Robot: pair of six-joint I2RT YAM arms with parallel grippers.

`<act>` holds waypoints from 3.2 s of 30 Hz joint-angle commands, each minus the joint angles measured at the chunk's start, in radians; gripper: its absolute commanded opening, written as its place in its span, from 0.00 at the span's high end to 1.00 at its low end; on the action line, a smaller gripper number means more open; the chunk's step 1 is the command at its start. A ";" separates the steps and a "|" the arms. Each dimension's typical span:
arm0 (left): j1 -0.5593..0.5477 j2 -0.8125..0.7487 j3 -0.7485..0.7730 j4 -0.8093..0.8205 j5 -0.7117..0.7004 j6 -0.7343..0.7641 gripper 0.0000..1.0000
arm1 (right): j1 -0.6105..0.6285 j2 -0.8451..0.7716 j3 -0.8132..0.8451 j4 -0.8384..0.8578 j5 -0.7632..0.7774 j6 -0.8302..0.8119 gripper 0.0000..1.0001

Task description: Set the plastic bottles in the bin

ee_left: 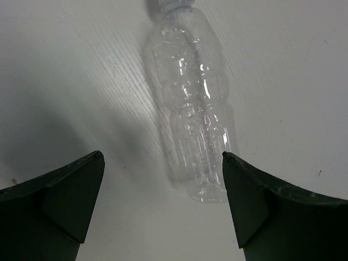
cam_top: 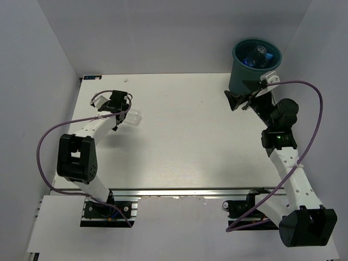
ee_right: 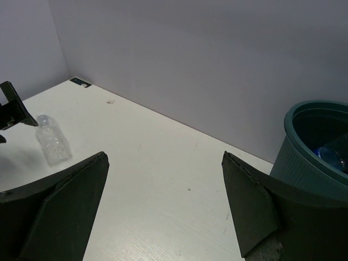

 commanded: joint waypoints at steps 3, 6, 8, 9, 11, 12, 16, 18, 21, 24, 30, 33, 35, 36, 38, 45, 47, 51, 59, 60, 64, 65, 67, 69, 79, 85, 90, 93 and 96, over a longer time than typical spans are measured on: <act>0.031 0.082 0.117 0.070 0.047 0.004 0.02 | -0.003 0.049 0.014 0.003 0.046 -0.041 0.11; 0.048 0.128 0.151 0.117 0.051 0.016 0.02 | -0.001 0.069 0.023 -0.006 0.053 -0.044 0.11; 0.068 0.167 0.171 0.122 0.054 0.018 0.02 | -0.001 0.079 0.031 -0.011 0.056 -0.044 0.11; 0.075 0.184 0.186 0.095 0.050 0.009 0.02 | -0.003 0.088 0.034 -0.015 0.066 -0.044 0.11; 0.103 0.230 0.214 0.079 0.062 -0.011 0.02 | -0.001 0.092 0.034 -0.018 0.097 -0.047 0.11; 0.111 0.243 0.217 0.079 0.068 -0.018 0.02 | -0.001 0.092 0.032 -0.014 0.117 -0.070 0.11; 0.120 0.302 0.227 0.091 0.033 -0.007 0.02 | -0.003 0.101 0.035 -0.009 0.143 -0.081 0.11; 0.120 0.365 0.281 0.062 0.016 0.002 0.02 | -0.003 0.116 0.057 -0.026 0.135 -0.078 0.11; 0.120 0.446 0.351 0.038 0.040 0.011 0.09 | -0.001 0.141 0.081 -0.057 0.122 -0.058 0.11; 0.120 0.470 0.388 0.033 0.076 0.024 0.34 | -0.001 0.156 0.115 -0.089 0.082 -0.056 0.11; 0.111 0.328 0.280 0.122 0.155 0.126 0.71 | 0.006 0.145 0.160 -0.161 -0.200 -0.027 0.11; 0.076 0.166 0.192 0.188 0.214 0.150 0.74 | 0.098 0.112 0.086 -0.117 -0.201 -0.023 0.11; 0.013 0.040 0.126 0.193 0.177 0.140 0.74 | 0.233 0.105 0.059 -0.104 -0.155 -0.026 0.11; -0.012 -0.004 0.106 0.196 0.169 0.139 0.74 | 0.274 0.110 0.054 -0.103 -0.158 -0.026 0.11; -0.113 -0.131 0.059 0.191 0.135 0.145 0.74 | 0.377 0.131 0.043 -0.104 -0.179 0.002 0.11; -0.357 -0.424 -0.177 0.401 0.056 0.137 0.72 | 0.592 0.159 0.032 -0.091 -0.001 0.118 0.11; -0.395 -0.446 -0.208 0.444 0.080 0.150 0.72 | 0.603 0.156 0.025 -0.054 0.040 0.236 0.11; -0.464 -0.457 -0.211 0.507 0.088 0.189 0.72 | 0.649 0.177 0.019 -0.021 0.140 0.278 0.11; -0.518 -0.452 -0.227 0.591 0.106 0.228 0.70 | 0.674 0.386 0.124 -0.098 0.171 0.318 0.11; -0.518 -0.451 -0.231 0.597 0.122 0.234 0.70 | 0.678 0.424 0.134 -0.094 0.127 0.321 0.11; -0.520 -0.444 -0.243 0.628 0.145 0.252 0.65 | 0.689 0.490 0.175 -0.066 0.051 0.338 0.26; -0.521 -0.446 -0.248 0.643 0.152 0.257 0.62 | 0.689 0.495 0.174 -0.054 0.057 0.342 0.39; -0.521 -0.452 -0.250 0.642 0.143 0.272 0.50 | 0.686 0.494 0.158 -0.019 0.102 0.349 0.76; -0.520 -0.464 -0.248 0.628 0.114 0.280 0.21 | 0.680 0.487 0.152 -0.027 0.169 0.336 0.79; -0.313 -0.501 -0.133 0.377 -0.095 0.374 0.02 | 0.281 0.497 0.296 -0.193 0.206 0.320 0.82; 0.005 -0.475 -0.202 0.317 0.018 0.344 0.02 | 0.017 0.667 0.699 -0.210 0.249 0.177 0.80; 0.097 -0.472 -0.276 0.366 0.010 0.354 0.02 | -0.111 0.976 1.076 -0.241 0.303 0.043 0.72; 0.123 -0.466 -0.299 0.390 0.025 0.352 0.02 | -0.153 1.144 1.290 -0.264 0.295 0.027 0.68; 0.135 -0.457 -0.319 0.439 0.053 0.360 0.02 | -0.167 1.255 1.408 -0.253 0.261 0.007 0.66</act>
